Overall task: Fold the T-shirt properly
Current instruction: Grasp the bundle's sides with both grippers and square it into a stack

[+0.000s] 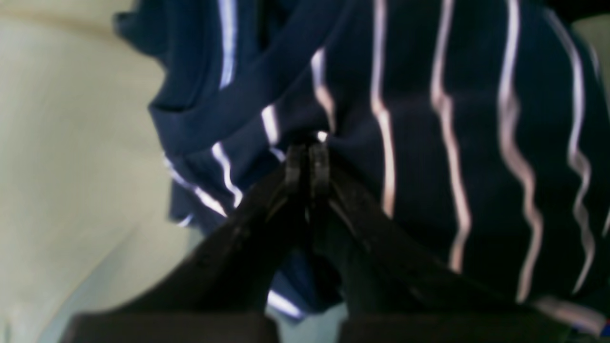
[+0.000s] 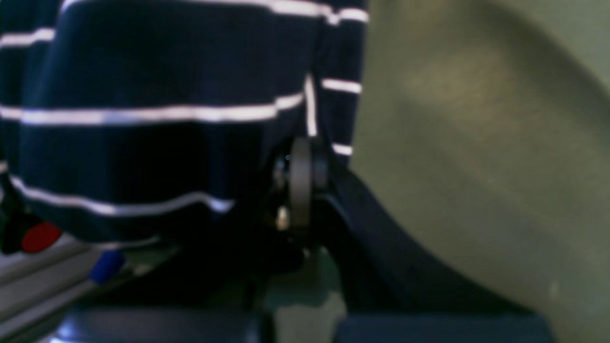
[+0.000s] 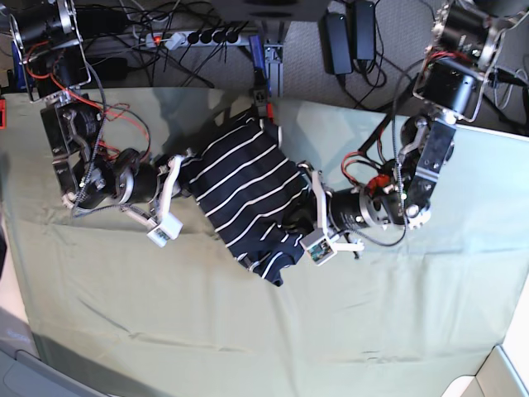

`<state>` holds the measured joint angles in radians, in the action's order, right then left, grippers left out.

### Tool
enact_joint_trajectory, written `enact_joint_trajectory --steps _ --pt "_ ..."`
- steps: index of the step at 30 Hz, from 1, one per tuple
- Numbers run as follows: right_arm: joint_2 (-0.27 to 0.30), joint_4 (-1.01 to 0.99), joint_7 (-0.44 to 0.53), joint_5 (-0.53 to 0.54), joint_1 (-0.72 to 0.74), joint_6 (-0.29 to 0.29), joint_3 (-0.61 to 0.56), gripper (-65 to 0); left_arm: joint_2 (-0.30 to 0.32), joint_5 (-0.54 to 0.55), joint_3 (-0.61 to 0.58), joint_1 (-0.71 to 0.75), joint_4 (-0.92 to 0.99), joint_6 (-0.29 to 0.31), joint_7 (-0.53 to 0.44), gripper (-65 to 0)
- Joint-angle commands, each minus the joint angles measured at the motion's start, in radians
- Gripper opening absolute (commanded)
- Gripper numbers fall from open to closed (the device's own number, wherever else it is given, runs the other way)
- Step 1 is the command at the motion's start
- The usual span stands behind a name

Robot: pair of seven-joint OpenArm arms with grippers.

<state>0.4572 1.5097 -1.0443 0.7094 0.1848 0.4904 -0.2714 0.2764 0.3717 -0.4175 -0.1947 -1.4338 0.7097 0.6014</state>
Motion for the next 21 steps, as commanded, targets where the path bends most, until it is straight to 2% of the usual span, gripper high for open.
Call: enact_joint_trajectory --steps 1,7,14,21 --pt "0.01 0.029 -0.008 0.017 0.002 0.07 0.004 -65.0 -0.01 0.001 0.006 -0.023 -0.006 -0.012 -0.022 -63.5" --pt "0.01 0.082 -0.008 0.017 -0.06 0.07 0.004 -65.0 -0.088 -0.063 0.006 -0.024 0.061 -0.012 -0.072 -63.5" --pt "0.007 0.144 -0.007 0.021 -0.129 0.07 0.004 -65.0 -0.158 -0.07 0.004 -0.025 0.106 -0.012 -0.091 -63.5" --pt "-0.016 0.192 -0.009 0.032 -0.171 0.07 0.003 -65.0 -0.195 -0.107 -0.059 -0.066 0.121 -0.012 -0.098 -63.5"
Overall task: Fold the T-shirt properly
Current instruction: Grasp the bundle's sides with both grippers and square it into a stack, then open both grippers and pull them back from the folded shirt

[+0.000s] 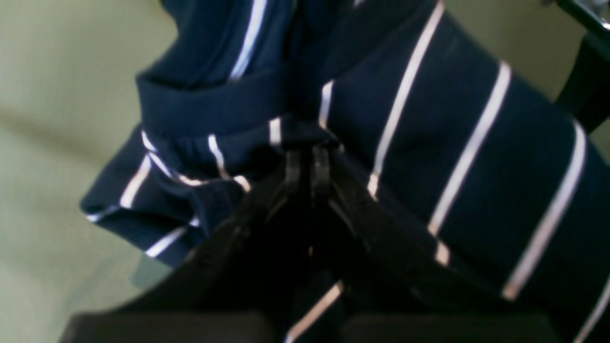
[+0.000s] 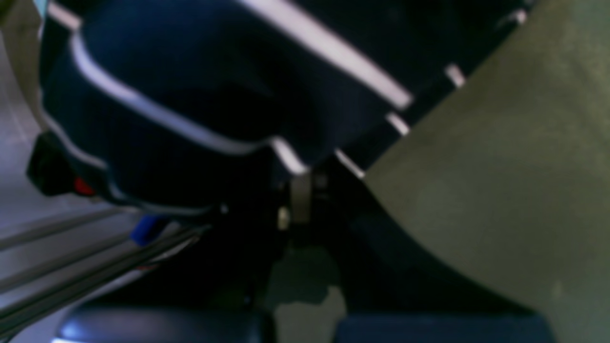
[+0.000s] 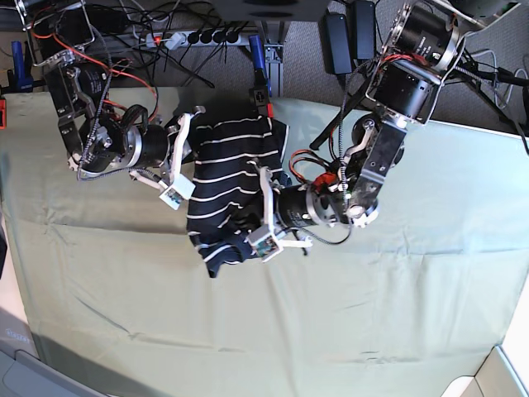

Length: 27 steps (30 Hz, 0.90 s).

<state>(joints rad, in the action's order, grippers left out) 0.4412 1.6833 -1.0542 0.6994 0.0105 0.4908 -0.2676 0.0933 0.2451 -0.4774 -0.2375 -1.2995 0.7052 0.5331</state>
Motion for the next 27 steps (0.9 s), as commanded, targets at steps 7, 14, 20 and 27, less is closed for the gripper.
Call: enact_joint_trajectory --steps 7,14,20,27 --pt "-0.042 0.03 0.0 0.04 -0.002 0.07 0.0 -65.0 -0.013 0.003 -0.048 -0.064 -0.014 -0.045 -0.028 -63.5" --pt "-0.042 0.03 0.001 0.023 -0.003 0.07 0.082 -65.0 -0.012 0.019 0.012 -0.098 -0.037 -0.055 0.037 -63.5" --pt "-0.034 0.03 -0.002 0.023 -0.003 0.07 0.211 -65.0 0.01 0.062 0.106 -0.098 -0.08 -0.055 0.062 -63.5" --pt "-0.026 0.03 -0.001 0.061 -0.002 0.07 0.357 -65.0 0.092 0.136 0.153 -0.098 -0.08 -0.055 0.063 -63.5"
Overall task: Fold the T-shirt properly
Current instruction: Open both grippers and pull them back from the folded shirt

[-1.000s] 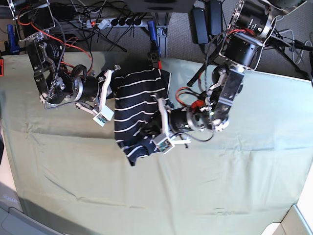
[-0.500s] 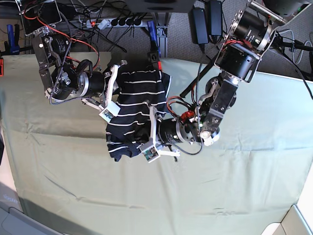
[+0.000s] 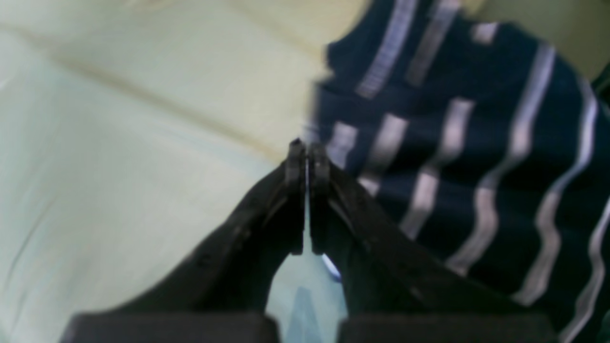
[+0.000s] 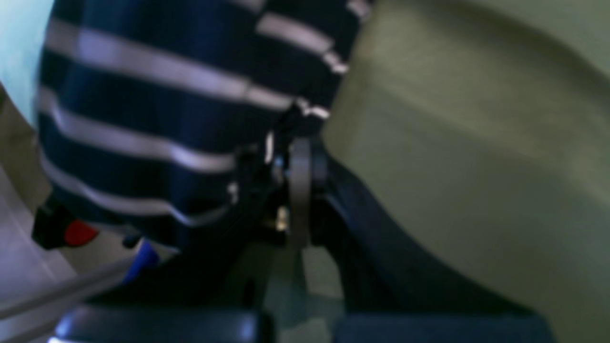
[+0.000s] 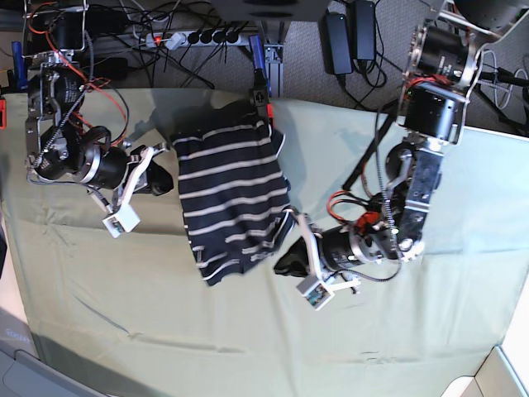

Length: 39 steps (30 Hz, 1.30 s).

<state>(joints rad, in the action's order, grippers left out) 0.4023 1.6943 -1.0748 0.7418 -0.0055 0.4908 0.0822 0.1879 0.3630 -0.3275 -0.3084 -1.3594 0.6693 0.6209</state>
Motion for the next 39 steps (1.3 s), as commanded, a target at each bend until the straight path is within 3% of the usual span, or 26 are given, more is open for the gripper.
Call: enact_joint_trajectory --steps 1,12,18,24,29,39 --pt "0.013 0.019 0.02 0.03 0.014 0.07 0.024 -65.0 0.003 0.023 0.003 -0.026 -0.02 -0.019 -0.021 -63.5" --pt "0.013 0.018 0.05 0.05 0.13 0.07 0.06 -65.0 0.047 0.101 0.046 -0.025 -0.043 -0.018 0.035 -63.5" --pt "0.024 0.018 0.047 -0.018 0.154 0.07 0.061 -65.0 0.126 0.203 0.15 0.021 -0.132 -0.018 0.123 -63.5" --pt "0.05 0.019 0.045 -0.015 0.104 0.069 0.113 -65.0 0.244 0.318 0.293 0.21 -0.305 0.002 0.169 -63.5" --pt "0.052 0.019 0.027 0.042 0.014 0.071 0.238 -65.0 0.309 0.362 0.429 0.409 -0.475 0.001 0.202 -63.5" --pt "0.056 0.019 -0.009 0.124 -0.232 0.071 0.43 -65.0 0.316 0.453 0.681 0.731 -0.611 0.001 0.278 -63.5"
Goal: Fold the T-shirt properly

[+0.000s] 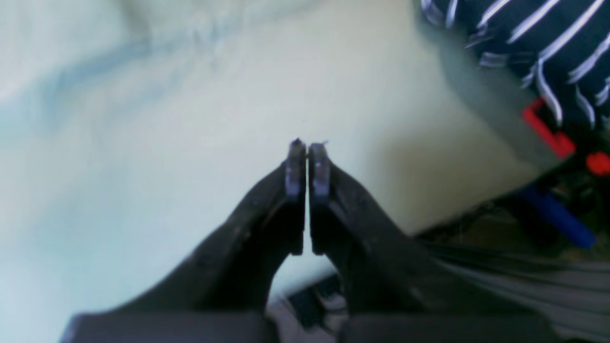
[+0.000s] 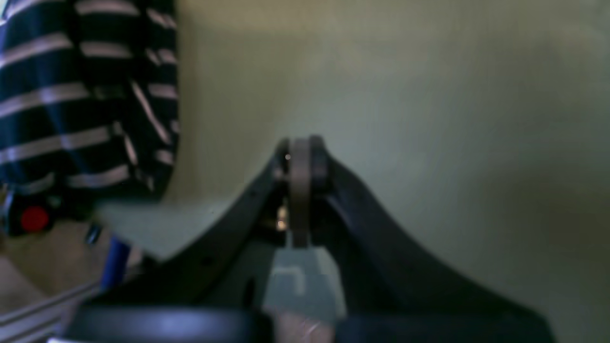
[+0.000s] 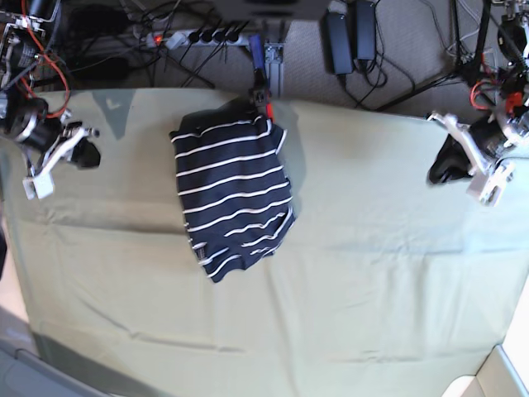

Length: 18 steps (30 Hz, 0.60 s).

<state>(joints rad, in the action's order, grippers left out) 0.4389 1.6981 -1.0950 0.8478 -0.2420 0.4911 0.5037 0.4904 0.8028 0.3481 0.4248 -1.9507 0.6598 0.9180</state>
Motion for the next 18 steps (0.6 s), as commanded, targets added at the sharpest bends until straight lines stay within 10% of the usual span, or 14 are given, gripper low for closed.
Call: enact_joint_trajectory --steps 1,18 --pt "0.021 0.017 0.007 0.026 -0.024 0.071 0.022 -65.0 0.014 0.04 0.029 0.029 -0.024 0.011 -0.006 -63.5" --pt "-0.031 0.124 -0.002 0.043 -0.458 0.07 0.127 -65.0 -0.034 0.077 0.18 0.478 0.008 0.038 0.014 -63.5"
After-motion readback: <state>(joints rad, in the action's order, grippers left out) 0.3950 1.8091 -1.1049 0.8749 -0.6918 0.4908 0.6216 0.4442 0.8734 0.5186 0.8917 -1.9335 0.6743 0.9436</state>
